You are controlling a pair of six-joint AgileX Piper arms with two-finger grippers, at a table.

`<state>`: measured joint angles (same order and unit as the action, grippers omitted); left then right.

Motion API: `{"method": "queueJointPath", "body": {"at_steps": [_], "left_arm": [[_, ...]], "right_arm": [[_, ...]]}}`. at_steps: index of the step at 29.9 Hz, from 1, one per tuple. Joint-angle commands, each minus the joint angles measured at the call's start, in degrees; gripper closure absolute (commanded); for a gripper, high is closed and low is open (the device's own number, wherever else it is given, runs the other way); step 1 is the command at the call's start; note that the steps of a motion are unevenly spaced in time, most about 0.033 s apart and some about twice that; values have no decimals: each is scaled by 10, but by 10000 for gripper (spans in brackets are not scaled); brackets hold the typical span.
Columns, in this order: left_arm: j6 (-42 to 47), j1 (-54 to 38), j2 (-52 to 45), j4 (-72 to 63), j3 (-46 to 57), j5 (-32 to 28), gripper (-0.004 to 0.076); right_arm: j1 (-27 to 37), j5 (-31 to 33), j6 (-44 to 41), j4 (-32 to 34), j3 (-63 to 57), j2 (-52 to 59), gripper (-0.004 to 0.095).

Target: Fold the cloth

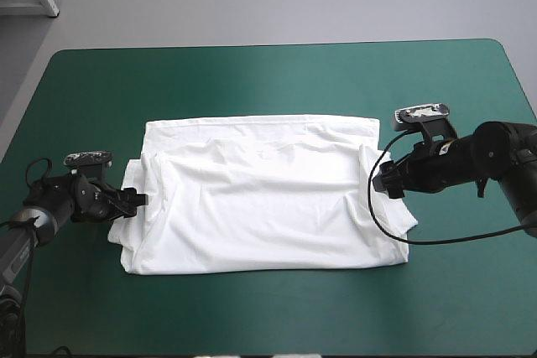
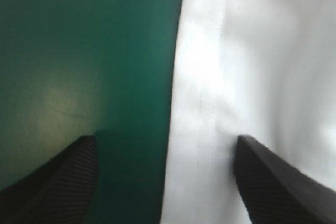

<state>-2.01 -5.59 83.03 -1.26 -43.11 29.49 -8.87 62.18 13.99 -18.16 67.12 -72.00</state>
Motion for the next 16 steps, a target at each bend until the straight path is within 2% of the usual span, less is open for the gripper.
{"method": "queueJointPath", "body": {"at_steps": [1, 3, 6, 10, 16], "left_arm": [[-7, 0, 12, -9, -9, -22, 237], [-17, 0, 20, -26, -9, -16, 325], [-30, 0, 24, -44, -9, -9, 509], [-44, 0, 24, -41, -9, 7, 707], [-47, 0, 20, -13, -10, 16, 702]], "right_arm": [[-1, -18, 8, -12, 17, 17, 170], [-1, -22, 9, -12, 17, 17, 170], [-1, -33, 10, -12, 17, 17, 170], [-1, -37, 13, -11, 18, 17, 170], [-1, -38, 15, -11, 18, 17, 170]]}}
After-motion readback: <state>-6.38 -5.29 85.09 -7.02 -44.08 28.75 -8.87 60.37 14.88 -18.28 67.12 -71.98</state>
